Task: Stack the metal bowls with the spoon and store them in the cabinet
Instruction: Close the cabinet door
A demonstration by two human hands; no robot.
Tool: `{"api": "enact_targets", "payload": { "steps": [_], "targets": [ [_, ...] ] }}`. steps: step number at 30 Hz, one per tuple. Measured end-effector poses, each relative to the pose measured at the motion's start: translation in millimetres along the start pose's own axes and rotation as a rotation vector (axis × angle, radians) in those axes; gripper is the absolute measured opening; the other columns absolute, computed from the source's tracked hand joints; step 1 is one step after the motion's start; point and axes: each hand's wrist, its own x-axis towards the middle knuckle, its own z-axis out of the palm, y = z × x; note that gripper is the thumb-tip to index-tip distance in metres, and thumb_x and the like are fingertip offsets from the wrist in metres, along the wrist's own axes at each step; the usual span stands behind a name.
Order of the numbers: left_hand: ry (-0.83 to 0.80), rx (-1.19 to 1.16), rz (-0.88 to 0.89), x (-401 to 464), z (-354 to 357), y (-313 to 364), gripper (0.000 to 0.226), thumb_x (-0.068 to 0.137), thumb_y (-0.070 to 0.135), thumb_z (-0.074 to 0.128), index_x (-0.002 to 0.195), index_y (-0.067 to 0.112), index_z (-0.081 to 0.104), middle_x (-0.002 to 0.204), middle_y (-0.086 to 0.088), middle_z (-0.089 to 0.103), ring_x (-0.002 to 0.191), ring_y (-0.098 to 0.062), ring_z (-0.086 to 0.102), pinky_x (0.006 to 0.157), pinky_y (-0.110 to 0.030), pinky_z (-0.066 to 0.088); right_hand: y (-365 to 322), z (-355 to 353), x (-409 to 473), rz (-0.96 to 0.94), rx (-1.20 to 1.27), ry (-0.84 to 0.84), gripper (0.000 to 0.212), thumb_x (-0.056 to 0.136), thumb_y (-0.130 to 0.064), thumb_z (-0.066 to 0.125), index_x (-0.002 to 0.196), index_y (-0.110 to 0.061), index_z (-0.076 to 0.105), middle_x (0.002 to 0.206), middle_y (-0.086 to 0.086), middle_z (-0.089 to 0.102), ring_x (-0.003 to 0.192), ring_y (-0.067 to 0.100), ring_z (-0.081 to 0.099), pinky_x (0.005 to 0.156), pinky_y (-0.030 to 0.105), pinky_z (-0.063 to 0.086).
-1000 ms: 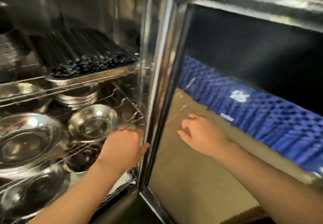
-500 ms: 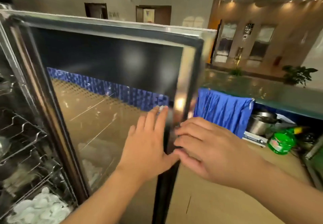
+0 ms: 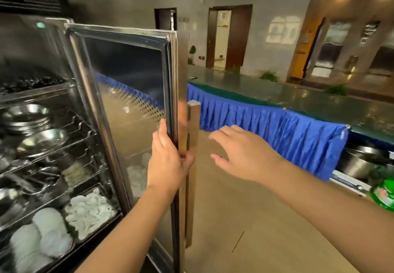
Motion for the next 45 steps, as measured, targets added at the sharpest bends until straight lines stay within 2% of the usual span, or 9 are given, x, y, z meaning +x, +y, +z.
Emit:
{"api": "enact_targets", "payload": {
  "steps": [5,8,11,18,23,31,37,41,45],
  "targets": [
    [0.035,0.074,-0.070,-36,-61,-24,0.105,0.074,0.028,0.074,0.155,0.015,0.008,0.130,-0.003,0.041,0.110,-0.023,0.057,0.082,-0.041,0.058,-38,23,32,-0.019,0.141,0.077,0.071,0.091,-0.053,0.059,0.147,-0.018,0.034,0.138,0.005,0.053,0.122,0.025,0.055,0.092,0.040,0.052],
    [0.092,0.135,-0.129,-59,-103,-42,0.106,0.072,0.032,0.074,0.155,0.015,0.010,0.133,-0.003,0.045,0.118,-0.023,0.053,0.086,-0.042,0.057,-82,32,52,-0.066,0.254,0.111,0.081,0.088,-0.062,0.060,0.148,-0.019,0.026,0.134,0.007,0.056,0.106,0.024,0.065,0.078,0.035,0.057],
    [0.133,0.183,-0.205,-78,-145,-59,0.105,0.073,0.036,0.076,0.155,0.016,0.012,0.137,-0.006,0.047,0.122,-0.023,0.051,0.091,-0.041,0.054,-129,37,69,-0.130,0.411,0.135,0.072,0.086,-0.060,0.066,0.134,-0.017,0.034,0.105,0.001,0.065,0.088,0.023,0.070,0.054,0.024,0.046],
    [0.271,0.294,-0.374,-103,-236,-114,0.071,0.076,0.049,0.072,0.136,0.029,0.041,0.112,0.020,0.050,0.102,-0.003,0.054,0.080,-0.025,0.053,-237,42,105,-0.310,0.774,0.060,0.075,0.080,-0.051,0.078,0.132,-0.020,0.034,0.120,0.007,0.069,0.100,0.023,0.071,0.078,0.035,0.062],
    [0.347,0.301,-0.421,-104,-289,-154,0.054,0.079,0.040,0.070,0.112,0.061,0.033,0.111,0.041,0.044,0.104,0.017,0.049,0.072,-0.010,0.038,-317,48,136,-0.380,0.851,0.078,0.071,0.073,-0.055,0.081,0.116,-0.021,0.035,0.096,0.001,0.066,0.082,0.021,0.071,0.067,0.038,0.062],
    [0.425,0.359,-0.543,-81,-350,-241,0.042,0.092,0.032,0.057,0.130,0.030,0.039,0.112,0.015,0.051,0.077,-0.001,0.058,0.058,-0.012,0.036,-423,72,202,-0.410,1.028,-0.049,0.064,0.067,-0.071,0.073,0.112,-0.033,0.047,0.097,-0.018,0.062,0.089,0.006,0.064,0.077,0.027,0.056],
    [0.343,0.469,-0.571,-65,-394,-307,0.055,0.089,0.039,0.058,0.138,0.027,0.036,0.132,0.005,0.052,0.106,-0.017,0.064,0.073,-0.028,0.045,-494,102,246,-0.374,1.278,-0.375,0.043,0.077,-0.049,0.080,0.068,-0.010,0.066,0.060,-0.004,0.064,0.059,0.009,0.064,0.062,0.031,0.052],
    [0.354,0.625,-0.405,-66,-438,-352,0.068,0.091,0.056,0.054,0.150,0.028,0.033,0.142,0.006,0.050,0.120,-0.006,0.053,0.087,-0.026,0.048,-530,120,277,-0.411,1.433,-0.536,0.035,0.085,-0.038,0.077,0.061,-0.020,0.058,0.053,-0.012,0.052,0.053,0.004,0.053,0.056,0.015,0.044],
    [0.396,0.863,-0.414,-58,-480,-414,0.073,0.096,0.055,0.048,0.157,0.024,0.021,0.158,-0.004,0.034,0.143,-0.018,0.034,0.108,-0.035,0.035,-559,138,305,-0.436,1.469,-0.539,0.033,0.085,-0.036,0.077,0.063,-0.021,0.057,0.053,-0.010,0.049,0.051,0.005,0.050,0.054,0.013,0.043]
  ]
}}
